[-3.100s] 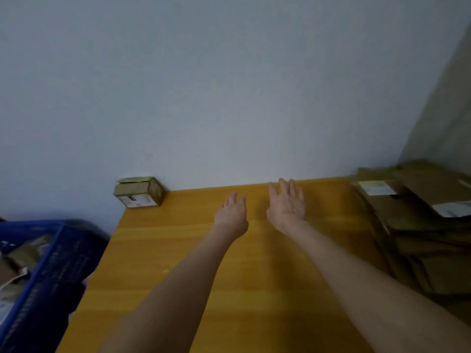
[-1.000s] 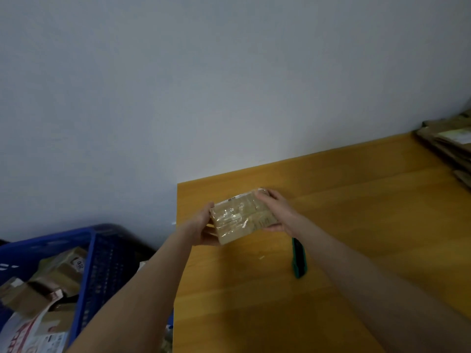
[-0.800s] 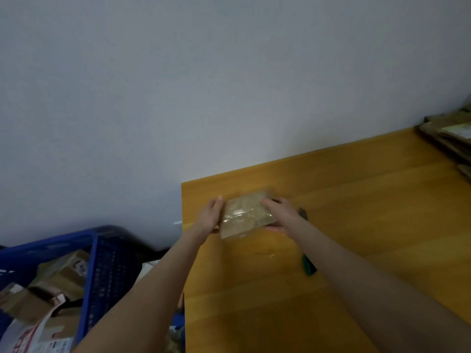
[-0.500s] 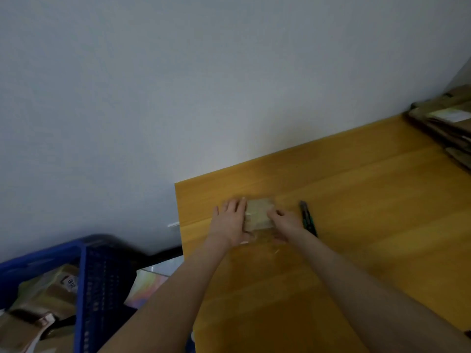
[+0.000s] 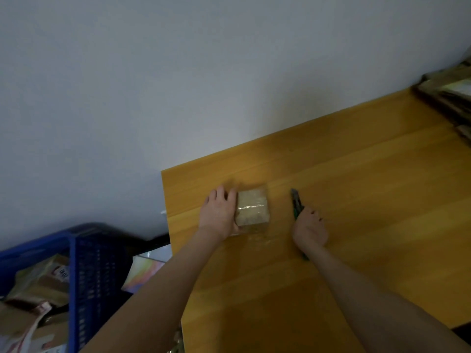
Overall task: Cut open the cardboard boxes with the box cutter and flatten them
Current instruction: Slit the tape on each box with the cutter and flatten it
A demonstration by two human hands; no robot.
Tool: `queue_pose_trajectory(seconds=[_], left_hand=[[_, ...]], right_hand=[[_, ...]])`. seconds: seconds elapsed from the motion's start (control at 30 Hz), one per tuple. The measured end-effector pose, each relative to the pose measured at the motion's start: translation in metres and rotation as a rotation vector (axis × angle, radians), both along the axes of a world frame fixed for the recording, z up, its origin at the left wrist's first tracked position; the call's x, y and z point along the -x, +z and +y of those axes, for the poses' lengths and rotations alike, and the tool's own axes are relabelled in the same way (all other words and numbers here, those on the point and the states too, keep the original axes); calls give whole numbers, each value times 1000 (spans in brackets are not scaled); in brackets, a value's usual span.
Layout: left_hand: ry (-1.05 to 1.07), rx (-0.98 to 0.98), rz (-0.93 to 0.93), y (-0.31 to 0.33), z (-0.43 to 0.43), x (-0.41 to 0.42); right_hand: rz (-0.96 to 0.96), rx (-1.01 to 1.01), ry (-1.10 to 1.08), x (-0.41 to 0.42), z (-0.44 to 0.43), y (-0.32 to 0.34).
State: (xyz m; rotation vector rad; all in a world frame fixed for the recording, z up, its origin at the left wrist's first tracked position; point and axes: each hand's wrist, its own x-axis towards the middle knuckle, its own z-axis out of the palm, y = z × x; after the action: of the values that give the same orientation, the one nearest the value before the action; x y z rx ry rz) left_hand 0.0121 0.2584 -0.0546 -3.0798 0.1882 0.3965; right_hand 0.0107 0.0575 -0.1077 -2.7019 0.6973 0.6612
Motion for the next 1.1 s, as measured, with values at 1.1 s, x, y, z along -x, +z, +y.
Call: queue_pose_trajectory(seconds=[1.1], left_hand=[[106,38,182,34,-11,14]], right_hand=[[-116,-293,403,36,-21,92]])
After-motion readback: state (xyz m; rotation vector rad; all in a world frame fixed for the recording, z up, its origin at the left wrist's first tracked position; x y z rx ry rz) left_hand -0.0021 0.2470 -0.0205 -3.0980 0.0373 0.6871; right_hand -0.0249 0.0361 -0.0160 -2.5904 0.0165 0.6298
